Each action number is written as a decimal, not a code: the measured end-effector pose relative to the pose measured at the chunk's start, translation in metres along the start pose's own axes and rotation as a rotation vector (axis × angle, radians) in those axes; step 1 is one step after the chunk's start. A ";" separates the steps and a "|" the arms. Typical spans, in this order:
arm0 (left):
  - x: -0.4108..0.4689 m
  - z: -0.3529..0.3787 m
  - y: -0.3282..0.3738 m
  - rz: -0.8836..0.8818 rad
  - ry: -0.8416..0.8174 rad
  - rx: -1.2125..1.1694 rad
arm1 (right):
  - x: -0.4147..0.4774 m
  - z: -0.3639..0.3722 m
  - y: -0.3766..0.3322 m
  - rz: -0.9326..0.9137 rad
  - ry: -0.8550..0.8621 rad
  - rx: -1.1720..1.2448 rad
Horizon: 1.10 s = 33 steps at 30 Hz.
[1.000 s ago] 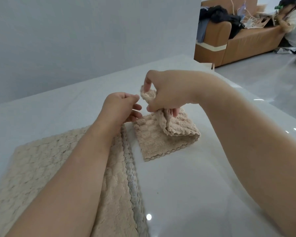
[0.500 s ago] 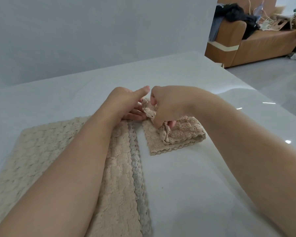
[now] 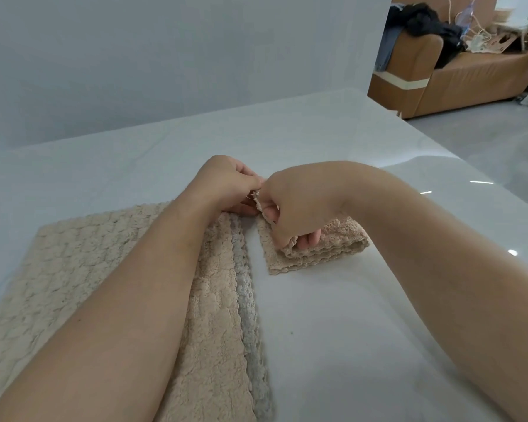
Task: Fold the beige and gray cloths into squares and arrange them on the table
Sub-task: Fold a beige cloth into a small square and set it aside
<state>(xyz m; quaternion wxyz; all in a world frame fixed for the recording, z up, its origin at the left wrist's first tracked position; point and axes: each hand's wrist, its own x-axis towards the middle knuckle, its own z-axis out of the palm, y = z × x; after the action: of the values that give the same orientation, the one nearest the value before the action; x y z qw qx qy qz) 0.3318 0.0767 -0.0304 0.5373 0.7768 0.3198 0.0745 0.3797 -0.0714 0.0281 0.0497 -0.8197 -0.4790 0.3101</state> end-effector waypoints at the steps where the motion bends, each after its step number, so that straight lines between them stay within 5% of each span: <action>1: -0.001 0.000 0.001 0.000 -0.001 0.011 | -0.001 0.000 -0.001 -0.012 0.000 -0.002; 9: -0.005 0.000 0.003 0.019 0.042 0.135 | 0.004 0.006 -0.004 -0.072 -0.068 -0.051; 17: -0.008 -0.001 0.006 0.171 0.052 0.539 | 0.002 0.003 0.000 -0.176 -0.178 -0.195; 21: -0.012 0.000 0.007 0.215 0.002 0.688 | -0.011 -0.013 0.012 -0.181 -0.226 -0.018; 24: -0.010 0.001 0.005 0.242 -0.007 0.703 | -0.011 -0.030 0.033 -0.086 -0.065 0.119; 27: -0.010 0.002 0.005 0.241 -0.026 0.754 | 0.004 -0.038 0.057 0.095 0.221 -0.108; 33: -0.013 0.000 0.014 0.196 -0.108 0.711 | 0.016 -0.034 0.080 0.195 0.161 -0.167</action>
<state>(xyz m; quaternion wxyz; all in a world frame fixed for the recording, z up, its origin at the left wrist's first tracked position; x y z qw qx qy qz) 0.3272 0.0666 -0.0153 0.2403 0.9447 0.2212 -0.0313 0.4638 -0.0941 0.0177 -0.0105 -0.8858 -0.4159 0.2059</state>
